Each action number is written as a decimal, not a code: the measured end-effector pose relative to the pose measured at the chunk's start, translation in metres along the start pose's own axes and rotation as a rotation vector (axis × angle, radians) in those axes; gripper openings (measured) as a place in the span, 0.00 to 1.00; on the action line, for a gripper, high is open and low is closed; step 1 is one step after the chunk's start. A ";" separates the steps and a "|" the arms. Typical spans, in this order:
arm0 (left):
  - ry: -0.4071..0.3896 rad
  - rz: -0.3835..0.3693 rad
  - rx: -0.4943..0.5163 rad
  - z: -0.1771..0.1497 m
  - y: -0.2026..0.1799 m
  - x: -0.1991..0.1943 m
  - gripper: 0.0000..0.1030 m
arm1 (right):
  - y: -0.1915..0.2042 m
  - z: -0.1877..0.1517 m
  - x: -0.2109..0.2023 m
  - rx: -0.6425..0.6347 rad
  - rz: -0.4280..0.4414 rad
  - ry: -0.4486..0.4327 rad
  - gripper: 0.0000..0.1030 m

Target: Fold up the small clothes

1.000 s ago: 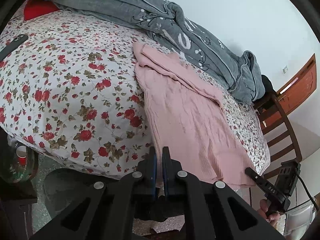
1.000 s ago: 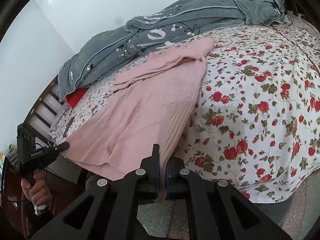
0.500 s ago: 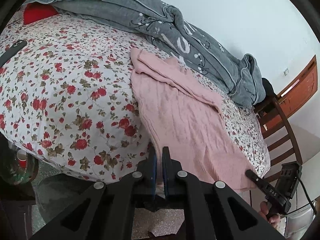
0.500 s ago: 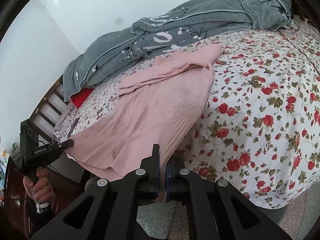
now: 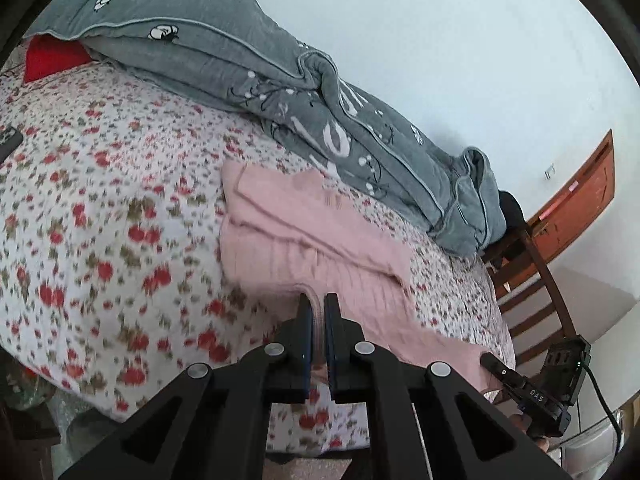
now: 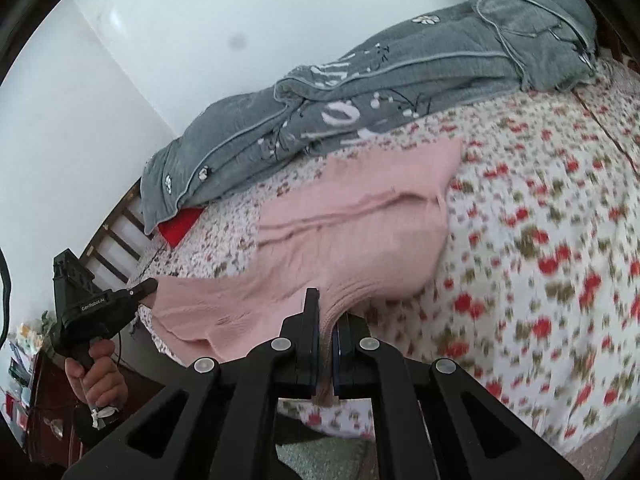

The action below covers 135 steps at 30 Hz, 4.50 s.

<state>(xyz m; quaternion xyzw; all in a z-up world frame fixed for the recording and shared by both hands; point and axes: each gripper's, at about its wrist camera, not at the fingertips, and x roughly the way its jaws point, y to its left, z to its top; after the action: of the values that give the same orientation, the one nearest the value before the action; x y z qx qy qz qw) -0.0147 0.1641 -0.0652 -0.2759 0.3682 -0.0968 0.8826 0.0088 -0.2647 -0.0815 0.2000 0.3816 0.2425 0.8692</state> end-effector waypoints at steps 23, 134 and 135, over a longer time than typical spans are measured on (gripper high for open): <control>-0.014 0.168 0.007 0.133 -0.016 0.154 0.06 | -0.058 0.159 0.140 0.032 -0.017 -0.003 0.05; 0.223 0.166 -0.078 0.105 0.076 0.266 0.47 | -0.132 0.125 0.236 0.133 -0.239 0.123 0.61; 0.221 0.179 -0.084 0.104 0.075 0.265 0.43 | -0.131 0.126 0.237 0.132 -0.236 0.121 0.51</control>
<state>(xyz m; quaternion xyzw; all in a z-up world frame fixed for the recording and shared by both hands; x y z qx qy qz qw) 0.2447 0.1707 -0.2053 -0.2666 0.4899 -0.0320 0.8294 0.2798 -0.2544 -0.2065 0.1956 0.4692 0.1244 0.8521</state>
